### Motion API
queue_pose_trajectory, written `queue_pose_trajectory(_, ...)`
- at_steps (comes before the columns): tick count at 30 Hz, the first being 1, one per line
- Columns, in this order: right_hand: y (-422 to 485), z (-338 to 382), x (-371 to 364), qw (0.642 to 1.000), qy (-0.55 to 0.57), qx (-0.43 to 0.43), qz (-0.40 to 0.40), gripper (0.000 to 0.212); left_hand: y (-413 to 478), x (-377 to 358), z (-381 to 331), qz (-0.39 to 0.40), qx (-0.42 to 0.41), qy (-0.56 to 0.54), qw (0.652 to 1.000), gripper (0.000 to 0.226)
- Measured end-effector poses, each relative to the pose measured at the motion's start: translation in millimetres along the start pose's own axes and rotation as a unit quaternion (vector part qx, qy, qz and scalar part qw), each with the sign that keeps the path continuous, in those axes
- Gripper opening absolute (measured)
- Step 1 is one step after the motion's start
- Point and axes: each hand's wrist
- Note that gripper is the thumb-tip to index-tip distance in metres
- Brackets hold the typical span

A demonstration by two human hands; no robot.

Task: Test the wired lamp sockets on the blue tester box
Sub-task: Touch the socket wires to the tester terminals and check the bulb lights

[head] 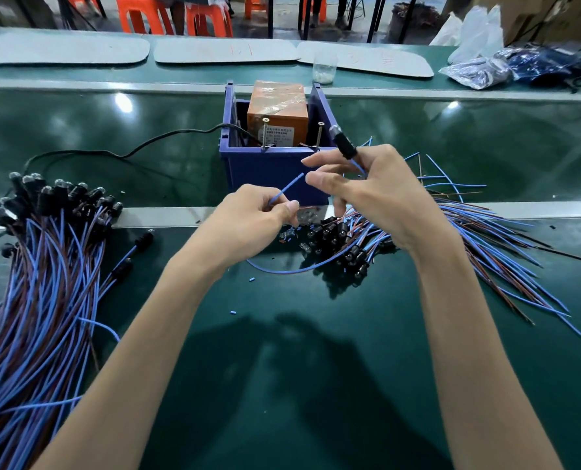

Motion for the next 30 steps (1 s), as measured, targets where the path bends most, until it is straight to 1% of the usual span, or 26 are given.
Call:
queue_pose_trajectory(4,-1.0,4.8,-3.1,0.999,-0.005,0.022,0.028,0.003,0.0,-3.3,1.2,0.007,0.005,0.026,1.0,0.033)
queue_pose_trajectory(6,-0.4,5.2,-3.7,0.999,-0.015,0.021,0.028,0.007,0.1,-4.5,1.3,0.0,0.007,0.028,1.0,0.033)
queue_pose_trajectory(11,2.5,2.9,-5.9,0.999,-0.051,0.011,0.004,0.015,3.7,-7.1,-0.8,-0.051,0.022,-0.078,0.995,0.024)
queue_pose_trajectory(13,4.5,1.3,-7.3,0.997,-0.071,0.007,-0.01,0.019,3.2,-8.0,-3.8,-0.047,0.034,-0.128,0.99,0.026)
queue_pose_trajectory(15,5.7,0.3,-7.9,0.996,-0.085,0.003,-0.014,0.023,2.3,-9.5,-4.7,-0.043,0.035,-0.154,0.987,0.027)
queue_pose_trajectory(19,4.6,0.3,-8.1,0.998,-0.067,0.01,0.002,0.018,-1.2,-16.4,-2.8,-0.054,0.001,-0.155,0.986,0.026)
queue_pose_trajectory(26,3.0,-1.5,-4.6,0.999,-0.004,0.036,0.003,0.016,-2.4,-21.9,-5.0,-0.077,-0.02,-0.21,0.975,0.029)
queue_pose_trajectory(30,4.0,-2.3,-5.6,0.999,-0.001,0.048,0.009,0.013,-5.4,-24.4,-8.2,-0.054,-0.039,-0.235,0.97,0.036)
Point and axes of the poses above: each hand's wrist, its own y-axis towards the middle knuckle, its own x-axis out of the back of the hand, z = x × y, and after that the axes turned 15 degrees about -y, right-handed
